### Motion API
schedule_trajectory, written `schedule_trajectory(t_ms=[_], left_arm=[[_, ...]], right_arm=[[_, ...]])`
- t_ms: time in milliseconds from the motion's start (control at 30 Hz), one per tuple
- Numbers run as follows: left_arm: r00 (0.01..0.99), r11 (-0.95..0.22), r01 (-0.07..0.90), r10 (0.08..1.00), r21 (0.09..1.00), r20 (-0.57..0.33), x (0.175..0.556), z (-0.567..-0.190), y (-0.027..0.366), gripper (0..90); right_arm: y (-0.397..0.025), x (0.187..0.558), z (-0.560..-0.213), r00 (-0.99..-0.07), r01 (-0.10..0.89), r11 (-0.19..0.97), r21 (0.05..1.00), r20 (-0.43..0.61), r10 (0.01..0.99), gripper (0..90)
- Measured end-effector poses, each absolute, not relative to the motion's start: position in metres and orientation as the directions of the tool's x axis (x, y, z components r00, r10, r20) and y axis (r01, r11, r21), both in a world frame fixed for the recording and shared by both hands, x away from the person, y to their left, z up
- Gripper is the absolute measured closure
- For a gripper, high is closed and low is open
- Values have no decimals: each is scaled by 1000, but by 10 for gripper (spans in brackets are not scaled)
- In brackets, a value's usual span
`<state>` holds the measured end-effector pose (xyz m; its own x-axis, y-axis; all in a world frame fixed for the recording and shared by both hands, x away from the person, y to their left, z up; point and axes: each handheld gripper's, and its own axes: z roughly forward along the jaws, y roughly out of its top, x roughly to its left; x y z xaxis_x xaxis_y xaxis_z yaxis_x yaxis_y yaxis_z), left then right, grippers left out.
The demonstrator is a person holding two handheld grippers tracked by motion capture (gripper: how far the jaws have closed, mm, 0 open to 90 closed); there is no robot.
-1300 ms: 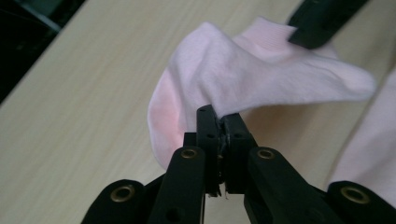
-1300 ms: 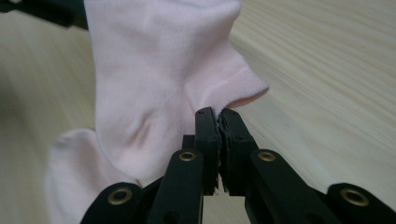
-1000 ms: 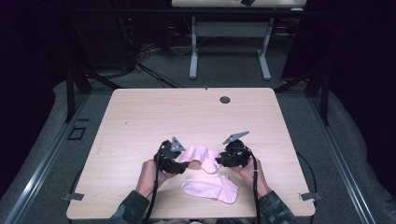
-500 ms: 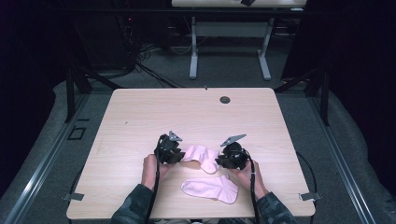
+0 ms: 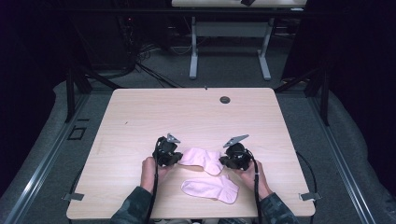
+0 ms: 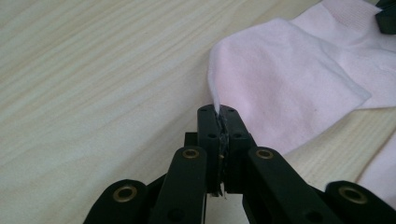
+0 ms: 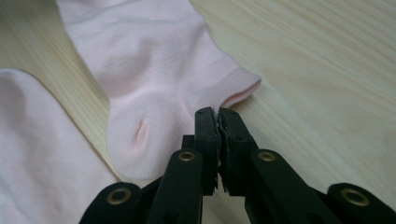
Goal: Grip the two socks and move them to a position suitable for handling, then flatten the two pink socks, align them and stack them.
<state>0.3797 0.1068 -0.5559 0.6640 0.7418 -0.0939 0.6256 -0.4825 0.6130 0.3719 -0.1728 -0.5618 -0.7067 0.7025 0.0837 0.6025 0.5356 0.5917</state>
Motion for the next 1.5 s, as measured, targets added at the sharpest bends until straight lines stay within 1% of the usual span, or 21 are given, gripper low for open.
schedule_trajectory(t_ms=[267,433,467,500,567,633,700,767,867,933,967,1000,1033,1133,1233,1333,1400,1433,1500], left_arm=[[672,-488,628,733,606,-108,372,-556,101,886],[674,-483,631,728,608,-122,368,-556,98,879],[672,-481,633,731,607,-122,368,-556,98,864],[672,-482,635,730,603,-123,368,-555,98,823],[668,-475,636,734,608,-125,367,-554,99,747],[657,-466,640,744,612,-120,367,-551,101,624],[644,-453,638,757,623,-109,366,-548,105,483],[639,-451,632,763,630,-95,366,-544,108,367],[634,-446,628,768,638,-87,366,-541,111,264],[631,-443,626,771,642,-84,367,-539,113,207],[631,-443,626,771,642,-84,367,-539,113,188],[627,-435,627,774,647,-87,366,-539,114,167],[625,-426,628,775,651,-96,367,-539,114,155],[622,-420,629,777,654,-100,368,-540,112,154],[630,-430,629,770,648,-101,370,-541,108,164],[637,-445,627,765,640,-92,371,-545,103,209],[642,-452,629,761,633,-94,373,-547,100,283],[644,-451,630,758,632,-101,374,-549,99,302],[652,-466,627,752,624,-94,376,-551,96,396]], right_arm=[[-189,374,-562,-697,618,531,580,90,712,861],[-195,374,-560,-703,612,551,567,72,707,852],[-195,374,-560,-704,612,553,565,72,707,849],[-196,373,-560,-699,612,549,569,63,712,839],[-197,374,-559,-699,615,548,567,69,712,770],[-199,373,-557,-695,620,540,569,79,715,674],[-202,373,-555,-687,624,526,578,85,721,578],[-204,372,-552,-678,628,503,594,99,729,463],[-208,369,-548,-662,635,475,609,112,741,291],[-210,368,-546,-659,626,470,622,100,746,233],[-210,368,-546,-659,626,470,622,100,746,233],[-210,368,-544,-650,630,449,633,113,752,183],[-211,367,-543,-654,625,459,632,101,750,165],[-210,366,-540,-656,622,456,637,105,748,172],[-207,366,-541,-657,619,457,639,102,747,222],[-204,367,-545,-648,629,457,629,100,755,305],[-201,368,-547,-652,634,476,610,90,753,364],[-199,369,-549,-656,632,478,610,93,749,381],[-195,370,-552,-656,637,482,601,95,749,441]])
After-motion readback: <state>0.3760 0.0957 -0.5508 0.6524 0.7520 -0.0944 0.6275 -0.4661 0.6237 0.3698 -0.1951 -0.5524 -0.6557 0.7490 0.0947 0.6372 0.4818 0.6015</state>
